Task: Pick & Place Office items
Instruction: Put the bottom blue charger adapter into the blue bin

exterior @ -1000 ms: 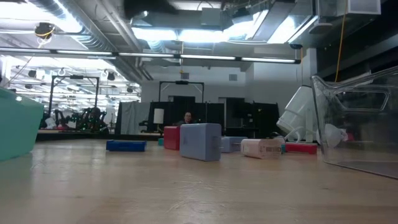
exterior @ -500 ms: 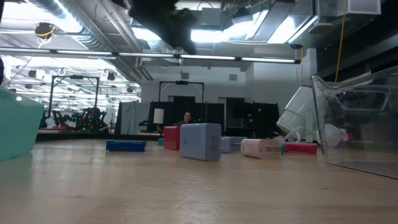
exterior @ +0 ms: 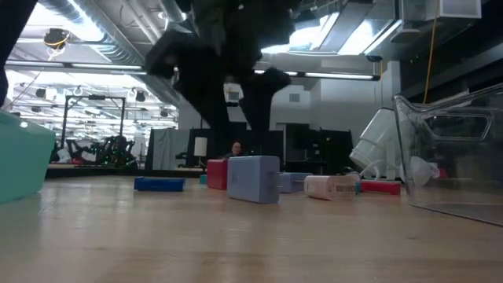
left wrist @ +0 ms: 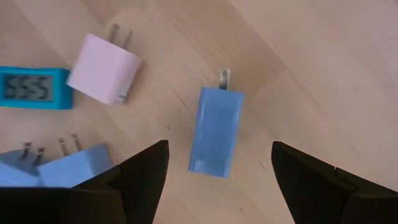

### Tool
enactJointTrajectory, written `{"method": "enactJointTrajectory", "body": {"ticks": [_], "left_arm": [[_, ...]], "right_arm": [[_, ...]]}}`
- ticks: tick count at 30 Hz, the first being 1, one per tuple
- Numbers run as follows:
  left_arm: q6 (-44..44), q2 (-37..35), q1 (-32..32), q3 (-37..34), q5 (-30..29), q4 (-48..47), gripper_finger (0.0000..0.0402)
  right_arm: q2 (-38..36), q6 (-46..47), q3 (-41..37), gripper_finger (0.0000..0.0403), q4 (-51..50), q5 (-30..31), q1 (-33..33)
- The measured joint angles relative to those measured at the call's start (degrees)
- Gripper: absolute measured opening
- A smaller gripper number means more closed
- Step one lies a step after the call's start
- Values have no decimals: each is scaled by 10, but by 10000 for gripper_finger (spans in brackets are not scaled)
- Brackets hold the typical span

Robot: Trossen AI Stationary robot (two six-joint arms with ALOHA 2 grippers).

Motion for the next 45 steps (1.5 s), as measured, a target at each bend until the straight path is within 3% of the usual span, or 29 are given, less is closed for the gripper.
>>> {"method": "enactJointTrajectory", "body": {"ticks": [10,19,25,35,40,45], "left_arm": [[10,39,9,0,5,3,273],[-24,62,12,0,36,9,206],[-89,59,12,0,34,10,114],[-253,38,26,32,35,21,113],[-402,-13,69,33,-25,94,113],[-564,-81,103,33,-179,153,113]], "right_arm": [[0,-2,0,155,-3,0,0],[0,-5,0,155,-4,0,0],[0,-13,0,155,-4,0,0],[0,-15,0,155,-3,0,0],[0,-15,0,155,-3,0,0],[0,-15,0,155,-2,0,0]]}}
